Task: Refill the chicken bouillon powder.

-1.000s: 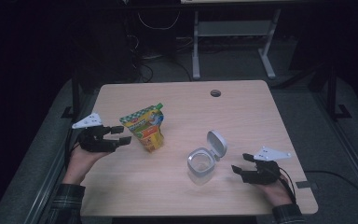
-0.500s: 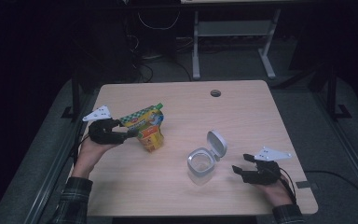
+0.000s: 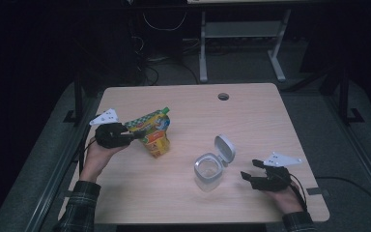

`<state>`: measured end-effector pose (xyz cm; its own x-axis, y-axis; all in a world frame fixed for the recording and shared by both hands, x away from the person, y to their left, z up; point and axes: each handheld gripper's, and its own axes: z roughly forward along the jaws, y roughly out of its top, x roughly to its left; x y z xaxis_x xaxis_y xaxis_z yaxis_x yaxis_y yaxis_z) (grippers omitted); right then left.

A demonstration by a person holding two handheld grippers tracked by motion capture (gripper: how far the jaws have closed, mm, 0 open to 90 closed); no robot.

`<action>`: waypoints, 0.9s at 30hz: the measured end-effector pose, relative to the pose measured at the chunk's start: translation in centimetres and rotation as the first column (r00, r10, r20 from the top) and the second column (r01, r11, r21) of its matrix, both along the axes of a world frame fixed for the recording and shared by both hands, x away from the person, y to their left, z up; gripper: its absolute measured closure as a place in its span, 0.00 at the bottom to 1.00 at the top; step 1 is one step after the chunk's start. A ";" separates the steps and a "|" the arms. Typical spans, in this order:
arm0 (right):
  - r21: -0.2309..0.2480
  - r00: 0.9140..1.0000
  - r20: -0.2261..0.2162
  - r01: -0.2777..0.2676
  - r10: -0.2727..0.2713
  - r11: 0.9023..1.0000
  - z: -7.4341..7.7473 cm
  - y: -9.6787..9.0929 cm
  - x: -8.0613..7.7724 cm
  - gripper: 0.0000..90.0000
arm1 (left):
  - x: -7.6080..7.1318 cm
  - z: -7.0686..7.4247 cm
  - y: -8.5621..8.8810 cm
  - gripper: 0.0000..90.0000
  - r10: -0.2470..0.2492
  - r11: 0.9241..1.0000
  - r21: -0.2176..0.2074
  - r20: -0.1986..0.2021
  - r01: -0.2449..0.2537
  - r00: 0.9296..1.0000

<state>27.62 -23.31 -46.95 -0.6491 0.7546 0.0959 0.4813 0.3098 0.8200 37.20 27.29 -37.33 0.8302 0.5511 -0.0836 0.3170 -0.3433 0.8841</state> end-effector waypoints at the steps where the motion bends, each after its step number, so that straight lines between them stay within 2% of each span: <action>1: 0.000 1.000 -0.001 0.000 0.000 1.000 0.0 0.0 0.0 0.34 | 0.0 0.0 0.0 0.78 -0.001 1.000 0.001 0.001 0.001 1.000; 5: -0.002 1.000 -0.002 0.001 -0.001 1.000 0.0 0.0 0.0 0.35 | 0.0 0.0 -0.1 0.86 -0.011 1.000 0.000 -0.007 0.011 1.000; 9: -0.004 1.000 -0.002 0.001 -0.001 1.000 0.0 0.0 0.0 0.35 | -0.3 0.1 -0.6 0.93 -0.020 1.000 0.019 0.005 0.020 1.000; 12: -0.006 1.000 0.000 0.000 0.000 1.000 0.0 0.0 0.0 0.34 | -0.4 0.2 -0.9 0.99 -0.014 1.000 0.012 0.007 0.014 1.000; 23: -0.004 1.000 -0.002 0.002 -0.002 1.000 0.1 0.0 -0.1 0.35 | -0.9 0.7 -1.3 1.00 0.006 1.000 -0.005 -0.014 -0.006 1.000; 27: -0.006 1.000 0.000 0.001 -0.001 1.000 0.1 0.0 -0.1 0.34 | -1.2 1.3 -1.7 1.00 0.009 1.000 0.005 -0.013 -0.009 1.000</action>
<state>27.56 -23.35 -46.85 -0.6481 0.7561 0.0913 0.4817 0.3141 0.8181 35.97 25.55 -36.06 0.8242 0.5588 -0.0919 0.3318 -0.3450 0.8780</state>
